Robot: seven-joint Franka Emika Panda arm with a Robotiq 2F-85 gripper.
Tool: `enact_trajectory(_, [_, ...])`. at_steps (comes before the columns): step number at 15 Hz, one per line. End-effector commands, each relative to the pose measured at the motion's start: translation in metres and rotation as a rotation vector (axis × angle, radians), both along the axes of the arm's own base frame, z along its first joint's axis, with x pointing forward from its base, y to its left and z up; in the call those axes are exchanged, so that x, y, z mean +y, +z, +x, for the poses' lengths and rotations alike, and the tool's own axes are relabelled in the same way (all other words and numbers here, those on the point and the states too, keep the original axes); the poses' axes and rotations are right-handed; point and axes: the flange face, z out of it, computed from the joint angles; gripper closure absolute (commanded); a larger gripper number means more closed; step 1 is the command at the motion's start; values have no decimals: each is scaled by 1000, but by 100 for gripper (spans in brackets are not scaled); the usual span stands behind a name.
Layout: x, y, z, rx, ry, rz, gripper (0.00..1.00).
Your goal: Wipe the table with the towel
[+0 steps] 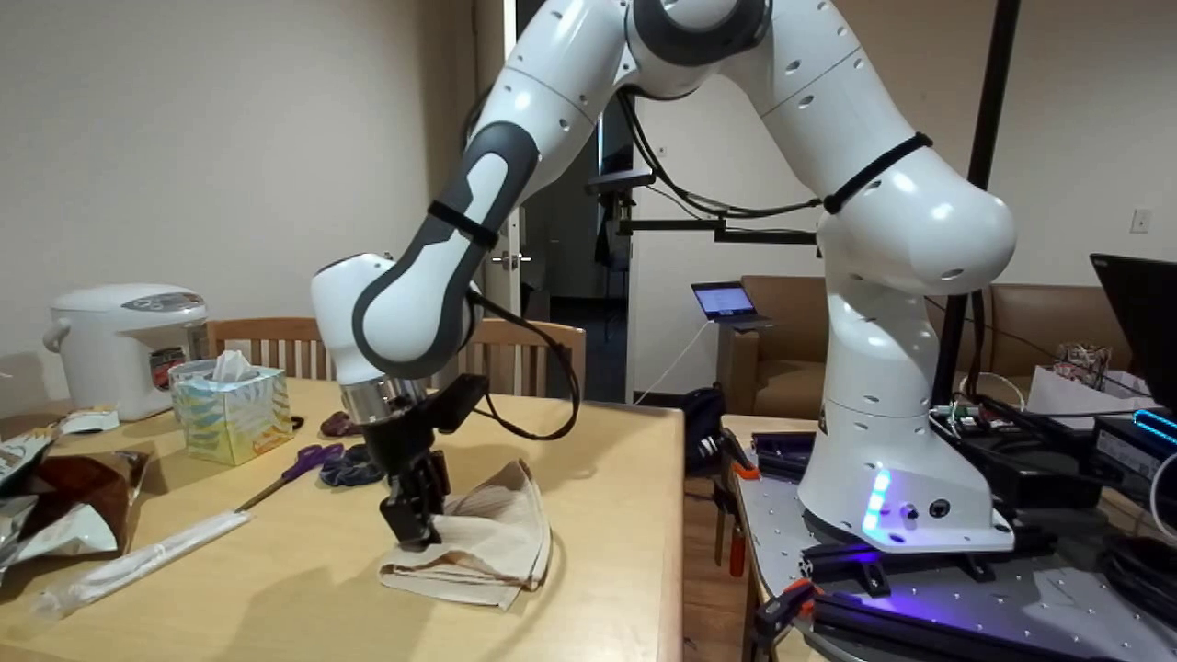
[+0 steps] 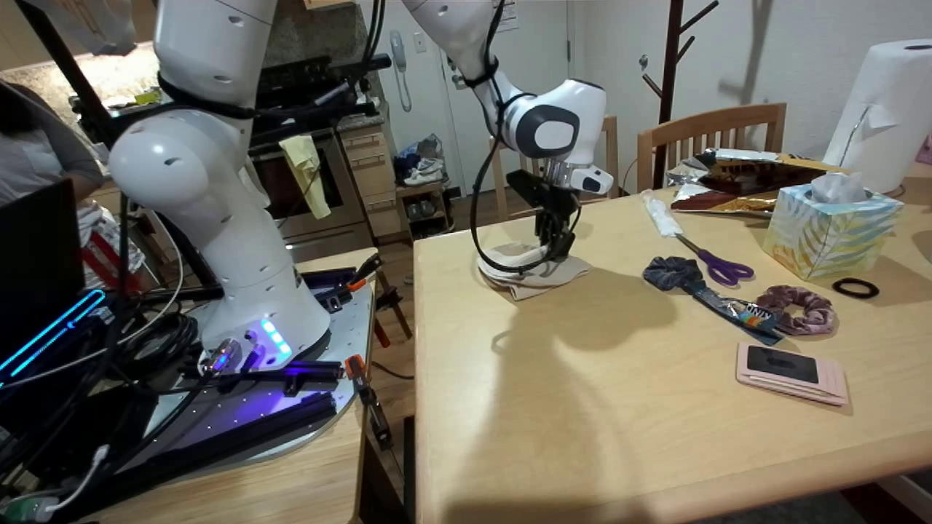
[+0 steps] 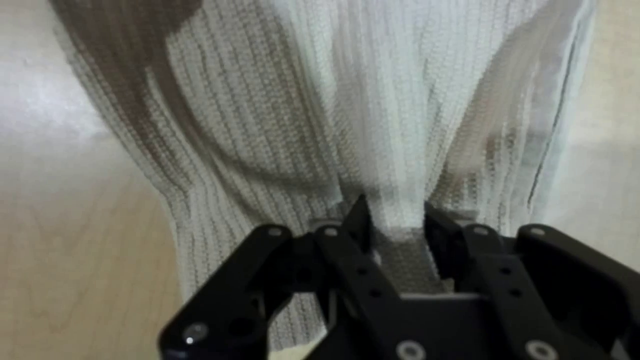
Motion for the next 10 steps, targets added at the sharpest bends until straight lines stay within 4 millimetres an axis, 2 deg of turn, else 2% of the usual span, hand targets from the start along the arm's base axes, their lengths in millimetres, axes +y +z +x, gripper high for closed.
enact_trajectory(1, [-16, -8, -8, -16, -7, 22, 95])
enact_trajectory(5, [-33, -11, -20, -52, -50, 27, 95])
enact_trajectory(10, [-63, -16, -40, -96, -198, 90, 95])
